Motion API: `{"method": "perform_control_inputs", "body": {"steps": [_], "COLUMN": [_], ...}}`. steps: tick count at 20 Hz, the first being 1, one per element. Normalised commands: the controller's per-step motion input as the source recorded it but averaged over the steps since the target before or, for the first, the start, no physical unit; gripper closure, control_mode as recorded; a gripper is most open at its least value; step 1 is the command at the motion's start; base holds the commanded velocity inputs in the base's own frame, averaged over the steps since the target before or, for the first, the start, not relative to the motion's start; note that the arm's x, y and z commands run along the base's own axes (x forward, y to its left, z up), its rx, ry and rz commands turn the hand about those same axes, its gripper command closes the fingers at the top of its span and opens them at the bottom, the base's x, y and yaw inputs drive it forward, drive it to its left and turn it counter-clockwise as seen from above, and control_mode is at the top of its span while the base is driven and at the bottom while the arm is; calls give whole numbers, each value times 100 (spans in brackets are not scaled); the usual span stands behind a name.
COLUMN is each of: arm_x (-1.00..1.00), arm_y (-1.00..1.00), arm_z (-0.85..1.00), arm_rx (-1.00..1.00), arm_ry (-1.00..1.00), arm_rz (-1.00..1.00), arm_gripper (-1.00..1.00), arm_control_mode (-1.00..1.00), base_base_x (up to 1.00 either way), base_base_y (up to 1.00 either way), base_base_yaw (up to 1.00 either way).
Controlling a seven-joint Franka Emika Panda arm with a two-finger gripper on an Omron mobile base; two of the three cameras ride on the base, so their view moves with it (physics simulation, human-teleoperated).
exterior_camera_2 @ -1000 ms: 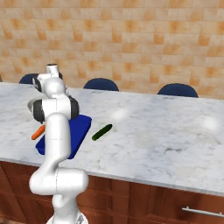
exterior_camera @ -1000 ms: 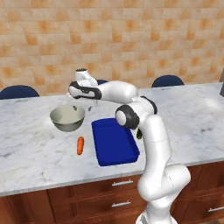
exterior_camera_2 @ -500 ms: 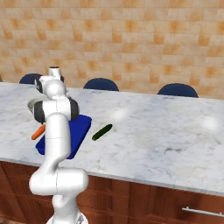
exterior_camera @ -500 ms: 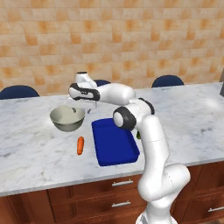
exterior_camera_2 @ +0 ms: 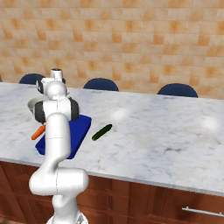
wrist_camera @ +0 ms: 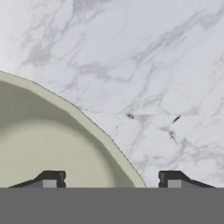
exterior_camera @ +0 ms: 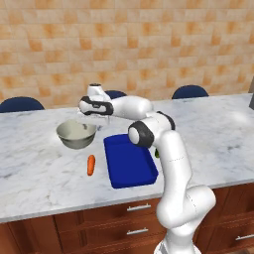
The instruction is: Place the two vegetables and bowl onto the tray for setting up a vegetable dip station.
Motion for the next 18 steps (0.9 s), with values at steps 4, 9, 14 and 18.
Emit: {"method": "perform_control_inputs", "body": {"steps": [4,9,14,18], "arm_x": [0,-4,-7,-24], "arm_y": [8,-16,-49,-71], "arm_z": [-4,17,94,62], "arm_rx": [0,1,14,20], "arm_ry": [-1,-2,-6,0], "arm_rz": [2,2,2,0], "arm_gripper": [100,100,100,100], "arm_control_mode": [-100,-100,-100,-100], "base_base_x": [0,0,0,0], "base_base_y": [0,0,0,0], "base_base_yaw": [0,0,0,0]}}
